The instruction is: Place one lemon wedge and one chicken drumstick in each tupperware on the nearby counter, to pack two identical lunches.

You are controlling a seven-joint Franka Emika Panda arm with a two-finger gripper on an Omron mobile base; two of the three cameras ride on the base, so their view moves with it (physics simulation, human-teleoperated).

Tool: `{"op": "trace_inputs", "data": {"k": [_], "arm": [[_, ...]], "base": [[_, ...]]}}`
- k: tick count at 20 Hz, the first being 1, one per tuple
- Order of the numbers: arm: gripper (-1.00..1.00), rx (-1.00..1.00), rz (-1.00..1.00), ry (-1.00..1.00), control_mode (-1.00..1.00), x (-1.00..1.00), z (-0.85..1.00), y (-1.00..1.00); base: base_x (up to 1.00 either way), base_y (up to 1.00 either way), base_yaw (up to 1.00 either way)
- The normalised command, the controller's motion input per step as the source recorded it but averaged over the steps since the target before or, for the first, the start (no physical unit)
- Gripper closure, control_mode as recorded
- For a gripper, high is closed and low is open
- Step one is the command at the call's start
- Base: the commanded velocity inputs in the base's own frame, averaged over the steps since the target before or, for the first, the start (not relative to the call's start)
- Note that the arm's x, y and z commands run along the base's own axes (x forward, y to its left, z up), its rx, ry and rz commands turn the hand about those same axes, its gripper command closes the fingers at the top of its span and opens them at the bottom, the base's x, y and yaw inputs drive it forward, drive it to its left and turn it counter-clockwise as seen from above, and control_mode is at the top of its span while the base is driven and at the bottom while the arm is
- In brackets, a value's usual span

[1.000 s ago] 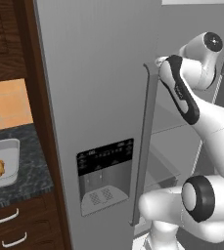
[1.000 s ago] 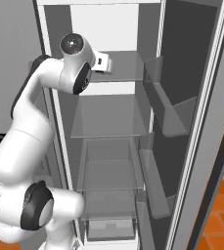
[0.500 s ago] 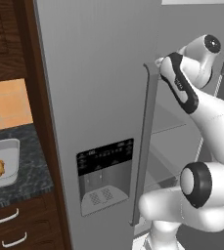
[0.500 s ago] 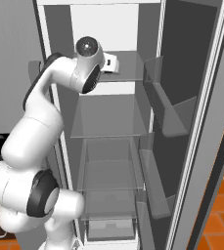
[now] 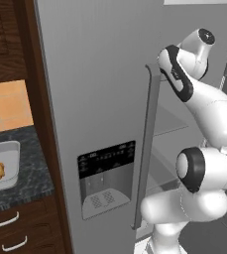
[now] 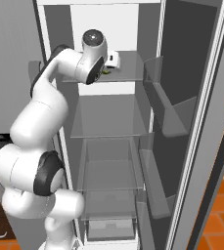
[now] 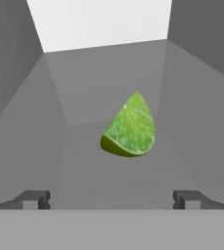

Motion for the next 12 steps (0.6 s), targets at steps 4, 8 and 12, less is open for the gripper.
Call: {"op": "trace_inputs", "data": {"k": [4,8,12], "arm": [[-1.00,0.00,0.03,0.00,-1.00,0.37,-0.18,0.00],[-1.00,0.00,0.03,0.00,-1.00,0.47,-0.14,0.00],[-1.00,0.00,0.01,0.00,-1.00,0.62,-0.10,0.00]], "base": [[0.00,0.00,0.00],[0.00,0.00,0.00],[0.00,0.00,0.00]]}}
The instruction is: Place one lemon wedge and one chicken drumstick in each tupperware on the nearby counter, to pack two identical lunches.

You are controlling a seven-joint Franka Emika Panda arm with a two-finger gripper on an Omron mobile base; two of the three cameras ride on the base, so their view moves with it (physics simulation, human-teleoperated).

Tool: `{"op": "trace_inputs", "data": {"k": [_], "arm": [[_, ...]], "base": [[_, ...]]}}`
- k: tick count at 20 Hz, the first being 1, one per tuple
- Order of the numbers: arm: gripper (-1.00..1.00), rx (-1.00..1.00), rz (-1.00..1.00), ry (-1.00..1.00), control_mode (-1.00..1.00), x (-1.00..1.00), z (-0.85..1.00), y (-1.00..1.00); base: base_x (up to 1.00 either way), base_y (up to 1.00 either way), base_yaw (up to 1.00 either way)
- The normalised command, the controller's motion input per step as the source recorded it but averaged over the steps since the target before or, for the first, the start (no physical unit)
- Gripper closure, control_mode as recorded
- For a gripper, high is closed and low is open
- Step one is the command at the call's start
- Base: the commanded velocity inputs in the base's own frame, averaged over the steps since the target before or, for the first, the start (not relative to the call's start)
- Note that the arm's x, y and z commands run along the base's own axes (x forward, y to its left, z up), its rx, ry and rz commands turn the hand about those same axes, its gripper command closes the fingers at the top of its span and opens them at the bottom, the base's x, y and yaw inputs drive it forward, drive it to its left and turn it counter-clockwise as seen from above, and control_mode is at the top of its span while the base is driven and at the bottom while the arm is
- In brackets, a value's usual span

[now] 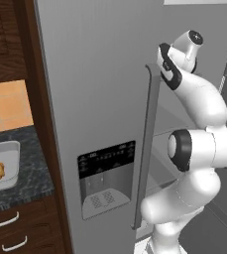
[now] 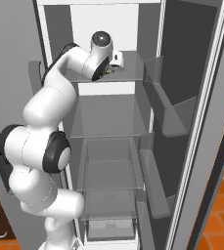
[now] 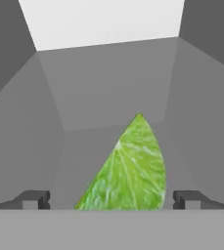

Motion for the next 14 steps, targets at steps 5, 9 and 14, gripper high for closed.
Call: {"op": "trace_inputs", "data": {"k": [5,9,14], "arm": [[-1.00,0.00,0.01,0.00,-1.00,0.46,-0.09,0.00],[-1.00,0.00,0.00,0.00,-1.00,0.05,-0.20,-0.23],[-1.00,0.00,0.00,0.00,-1.00,-0.03,-0.38,-0.36]], "base": [[0.00,0.00,0.00],[0.00,0.00,0.00],[0.00,0.00,0.00]]}}
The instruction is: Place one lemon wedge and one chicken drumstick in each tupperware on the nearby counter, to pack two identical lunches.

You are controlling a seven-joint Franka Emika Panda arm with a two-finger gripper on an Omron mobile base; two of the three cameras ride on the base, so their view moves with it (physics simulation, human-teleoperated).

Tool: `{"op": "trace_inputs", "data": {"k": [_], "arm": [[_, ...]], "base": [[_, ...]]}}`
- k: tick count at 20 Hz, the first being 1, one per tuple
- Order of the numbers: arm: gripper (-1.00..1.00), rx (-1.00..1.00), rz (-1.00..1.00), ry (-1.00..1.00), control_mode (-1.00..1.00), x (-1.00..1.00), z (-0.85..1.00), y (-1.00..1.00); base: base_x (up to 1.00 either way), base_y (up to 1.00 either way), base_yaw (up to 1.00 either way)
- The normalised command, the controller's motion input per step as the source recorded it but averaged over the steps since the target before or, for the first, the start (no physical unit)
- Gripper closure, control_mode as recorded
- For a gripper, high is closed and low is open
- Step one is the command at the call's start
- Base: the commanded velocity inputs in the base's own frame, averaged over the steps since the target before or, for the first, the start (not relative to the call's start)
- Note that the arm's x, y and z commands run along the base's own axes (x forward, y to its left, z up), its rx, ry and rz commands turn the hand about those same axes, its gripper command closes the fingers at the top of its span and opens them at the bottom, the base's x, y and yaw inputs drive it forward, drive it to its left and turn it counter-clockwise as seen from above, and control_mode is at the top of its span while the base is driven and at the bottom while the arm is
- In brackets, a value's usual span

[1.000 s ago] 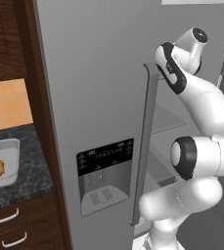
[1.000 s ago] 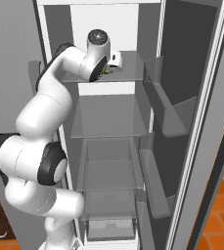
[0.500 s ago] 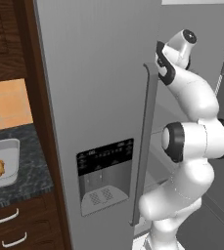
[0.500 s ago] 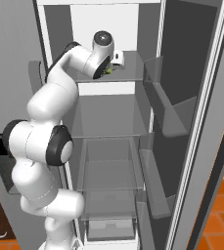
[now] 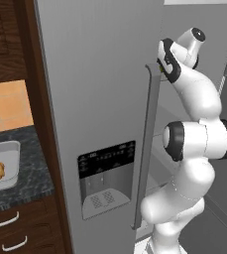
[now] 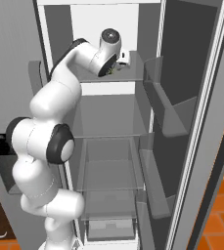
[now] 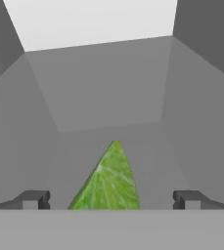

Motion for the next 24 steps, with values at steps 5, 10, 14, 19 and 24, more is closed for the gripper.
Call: {"op": "trace_inputs", "data": {"k": [5,10,14,19,24], "arm": [[-1.00,-0.01,0.00,0.00,-1.00,0.00,-0.51,0.00],[1.00,-0.02,0.00,0.00,-1.00,0.00,-0.56,0.00],[1.00,0.00,0.00,-0.02,-1.00,-0.18,-0.26,0.00],[1.00,0.00,0.00,-0.22,-1.00,-0.81,0.06,-0.02],[1.00,0.00,0.00,-0.17,-1.00,-1.00,0.03,-0.01]], "base": [[0.00,0.00,0.00],[0.00,0.00,0.00],[0.00,0.00,0.00],[0.00,0.00,0.00],[0.00,0.00,0.00]]}}
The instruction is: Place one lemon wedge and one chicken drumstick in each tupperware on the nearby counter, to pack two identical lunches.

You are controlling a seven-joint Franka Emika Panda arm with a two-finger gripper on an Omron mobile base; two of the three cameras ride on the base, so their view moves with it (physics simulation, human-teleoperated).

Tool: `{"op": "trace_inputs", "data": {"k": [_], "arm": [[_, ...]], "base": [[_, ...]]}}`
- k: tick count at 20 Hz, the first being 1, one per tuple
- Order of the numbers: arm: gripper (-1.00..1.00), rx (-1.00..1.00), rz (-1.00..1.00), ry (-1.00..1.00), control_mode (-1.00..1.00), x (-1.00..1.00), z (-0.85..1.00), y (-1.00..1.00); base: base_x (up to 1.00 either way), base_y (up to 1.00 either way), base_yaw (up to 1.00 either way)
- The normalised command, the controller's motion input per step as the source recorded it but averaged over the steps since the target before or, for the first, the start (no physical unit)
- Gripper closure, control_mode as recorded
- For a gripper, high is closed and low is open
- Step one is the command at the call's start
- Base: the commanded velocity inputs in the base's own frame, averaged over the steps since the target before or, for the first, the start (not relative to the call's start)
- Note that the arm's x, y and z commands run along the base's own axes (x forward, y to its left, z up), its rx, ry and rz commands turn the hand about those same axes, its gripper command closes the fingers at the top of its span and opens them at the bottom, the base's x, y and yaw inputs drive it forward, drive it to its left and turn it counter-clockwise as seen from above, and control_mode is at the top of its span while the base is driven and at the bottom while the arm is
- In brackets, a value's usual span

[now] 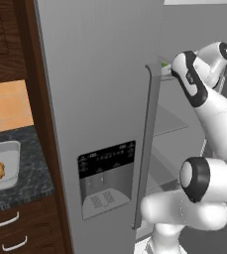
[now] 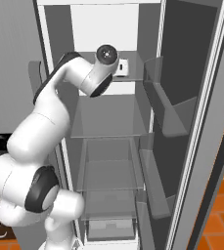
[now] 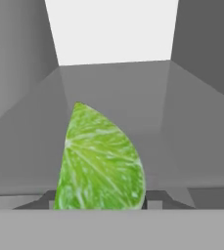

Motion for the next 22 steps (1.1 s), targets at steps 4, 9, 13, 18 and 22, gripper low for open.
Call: {"op": "trace_inputs", "data": {"k": [4,9,13,18,22], "arm": [[1.00,0.00,0.00,-0.03,-1.00,-1.00,0.36,0.00],[1.00,-0.02,0.00,0.00,-1.00,-0.98,0.30,0.00],[1.00,-0.04,-0.02,0.00,-1.00,-0.80,-0.19,0.00],[1.00,0.00,-0.01,-0.06,-1.00,-1.00,-0.14,-0.01],[1.00,0.00,0.00,0.00,1.00,0.00,0.00,0.00]], "base": [[0.00,0.00,0.00],[0.00,0.00,0.00],[0.00,0.00,0.00],[0.00,0.00,0.00],[-1.00,0.58,0.08]]}}
